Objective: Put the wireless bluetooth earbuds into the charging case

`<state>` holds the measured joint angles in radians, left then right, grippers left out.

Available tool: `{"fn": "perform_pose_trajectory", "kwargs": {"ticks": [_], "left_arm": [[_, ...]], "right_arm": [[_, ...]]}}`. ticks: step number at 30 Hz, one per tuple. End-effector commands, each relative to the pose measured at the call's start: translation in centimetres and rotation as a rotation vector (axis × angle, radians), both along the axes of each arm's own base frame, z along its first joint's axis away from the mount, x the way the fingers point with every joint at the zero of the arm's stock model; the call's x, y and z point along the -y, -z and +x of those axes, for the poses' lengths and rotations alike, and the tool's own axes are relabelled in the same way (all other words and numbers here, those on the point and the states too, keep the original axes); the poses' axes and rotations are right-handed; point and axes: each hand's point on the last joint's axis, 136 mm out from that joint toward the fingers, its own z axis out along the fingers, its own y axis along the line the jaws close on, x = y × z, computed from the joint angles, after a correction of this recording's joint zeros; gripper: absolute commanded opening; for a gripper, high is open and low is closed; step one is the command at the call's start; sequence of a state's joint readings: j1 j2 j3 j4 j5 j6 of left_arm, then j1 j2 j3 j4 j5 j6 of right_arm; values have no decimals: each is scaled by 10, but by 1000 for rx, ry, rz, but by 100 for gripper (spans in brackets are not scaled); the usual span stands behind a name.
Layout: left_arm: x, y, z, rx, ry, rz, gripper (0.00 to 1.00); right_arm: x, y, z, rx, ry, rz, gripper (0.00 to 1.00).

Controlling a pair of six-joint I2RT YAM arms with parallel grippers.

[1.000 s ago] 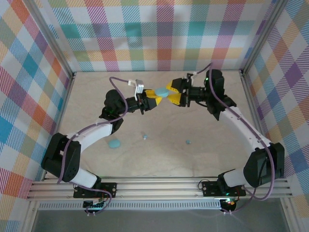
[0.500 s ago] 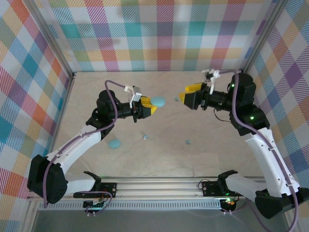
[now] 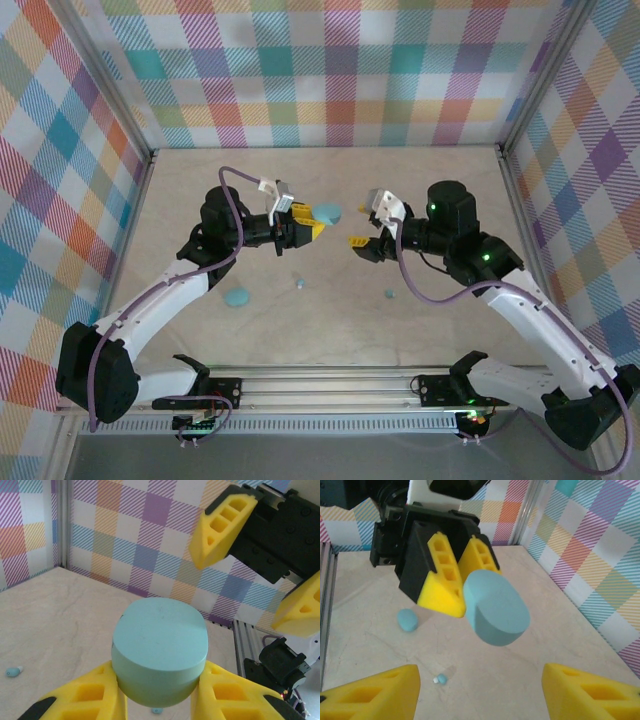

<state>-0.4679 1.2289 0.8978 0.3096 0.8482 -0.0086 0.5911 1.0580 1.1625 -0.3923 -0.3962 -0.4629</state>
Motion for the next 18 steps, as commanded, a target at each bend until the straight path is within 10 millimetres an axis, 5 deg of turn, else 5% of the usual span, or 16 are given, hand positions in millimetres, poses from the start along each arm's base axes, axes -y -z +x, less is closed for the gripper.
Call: {"fn": "perform_pose_trajectory", "kwargs": {"ticks": [1,18], "left_arm": [[-4,-18,-8,89,10,-33,13],[-5,-19,-11,113,6,-34,12]], "right_arm": [[-9,-21,1,-46,-52,26,64],[-25,-9,8,-172,-85,48,68]]}}
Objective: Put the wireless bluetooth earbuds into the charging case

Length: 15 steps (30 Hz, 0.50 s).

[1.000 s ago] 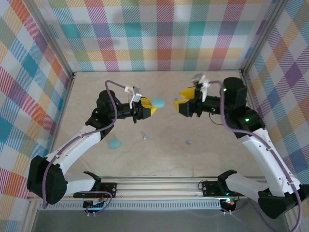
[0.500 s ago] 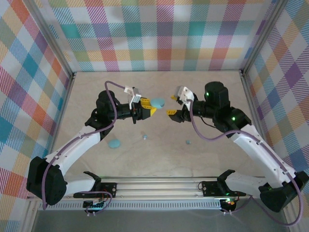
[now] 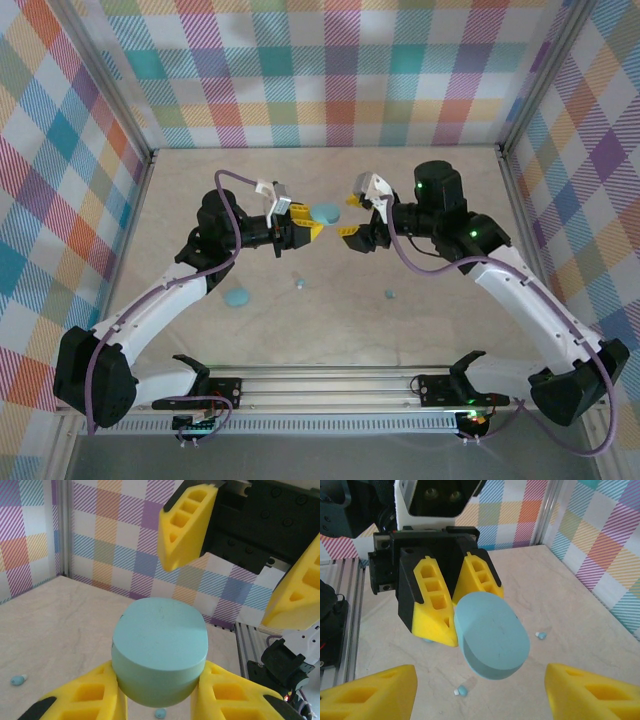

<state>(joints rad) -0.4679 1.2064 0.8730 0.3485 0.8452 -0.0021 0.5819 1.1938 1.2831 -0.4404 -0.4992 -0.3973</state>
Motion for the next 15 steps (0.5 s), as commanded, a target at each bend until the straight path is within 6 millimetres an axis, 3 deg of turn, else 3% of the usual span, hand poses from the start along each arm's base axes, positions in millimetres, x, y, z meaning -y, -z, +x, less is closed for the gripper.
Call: {"fn": "perform_pose_trajectory", "kwargs": {"ticks": [1,15], "left_arm": [[-2,-14,-7,74,10,-18,12],[2,-12,-16,70,32,-5,11]], "right_arm": [[-4,-7,-1,-47,-17,27,68],[-6,-8,24,-65,79,19,68]]}}
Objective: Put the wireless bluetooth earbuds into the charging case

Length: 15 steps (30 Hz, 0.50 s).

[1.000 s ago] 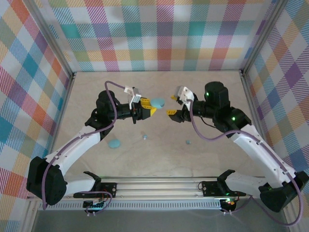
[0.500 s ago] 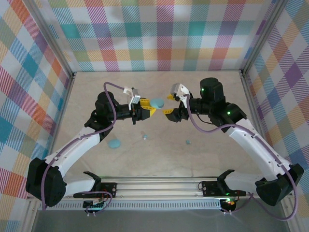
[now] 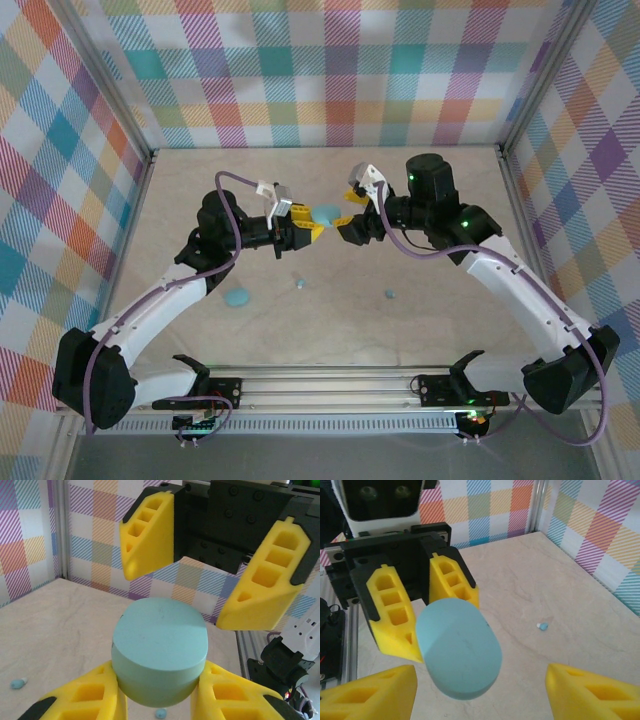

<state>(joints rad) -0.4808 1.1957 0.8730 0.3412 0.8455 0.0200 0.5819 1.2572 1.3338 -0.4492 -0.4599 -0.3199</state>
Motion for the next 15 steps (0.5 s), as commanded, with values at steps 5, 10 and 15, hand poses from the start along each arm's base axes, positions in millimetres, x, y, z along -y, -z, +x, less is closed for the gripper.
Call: {"fn": "perform_pose_trajectory", "kwargs": {"ticks": [5,10,15], "left_arm": [[0,-9,-10,45,16,-8,11],[2,-7,-11,43,25,1,11],[5,-3,-12,41,31,11,11]], "right_arm": [[-4,-9,-2,1,-27,26,72],[-5,-1,-1,-8,-38,19,77],[-9,-5,14,-9,10,33,77]]}}
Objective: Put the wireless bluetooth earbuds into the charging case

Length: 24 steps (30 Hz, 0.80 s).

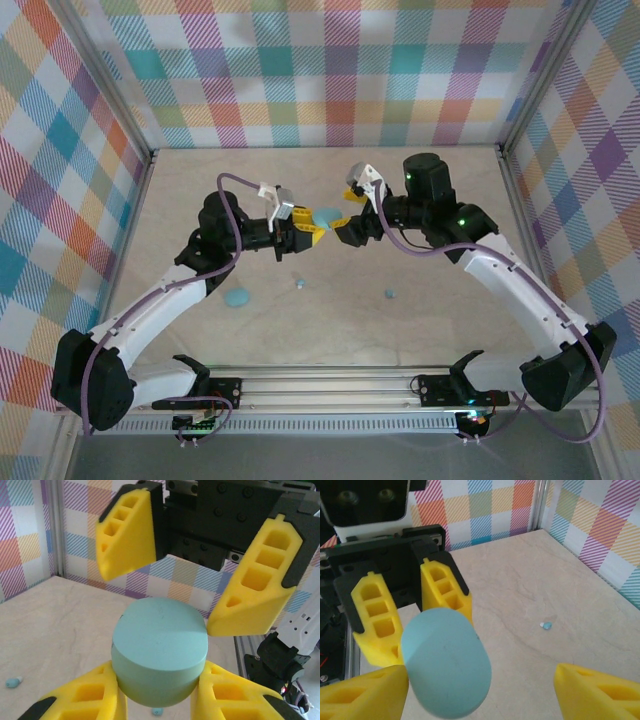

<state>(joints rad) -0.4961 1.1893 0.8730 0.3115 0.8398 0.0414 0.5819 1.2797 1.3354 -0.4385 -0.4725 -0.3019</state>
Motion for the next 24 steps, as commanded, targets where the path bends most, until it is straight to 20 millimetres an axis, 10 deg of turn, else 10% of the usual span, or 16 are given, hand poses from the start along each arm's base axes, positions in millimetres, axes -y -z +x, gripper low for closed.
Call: {"fn": "perform_pose_trajectory", "kwargs": {"ticks": [1,24], "left_arm": [[2,-7,-7,43,21,-7,11],[2,-4,-9,44,20,2,10]], "right_arm": [[-6,-10,12,15,11,29,77],[-3,0,30,45,56,-63,77]]}}
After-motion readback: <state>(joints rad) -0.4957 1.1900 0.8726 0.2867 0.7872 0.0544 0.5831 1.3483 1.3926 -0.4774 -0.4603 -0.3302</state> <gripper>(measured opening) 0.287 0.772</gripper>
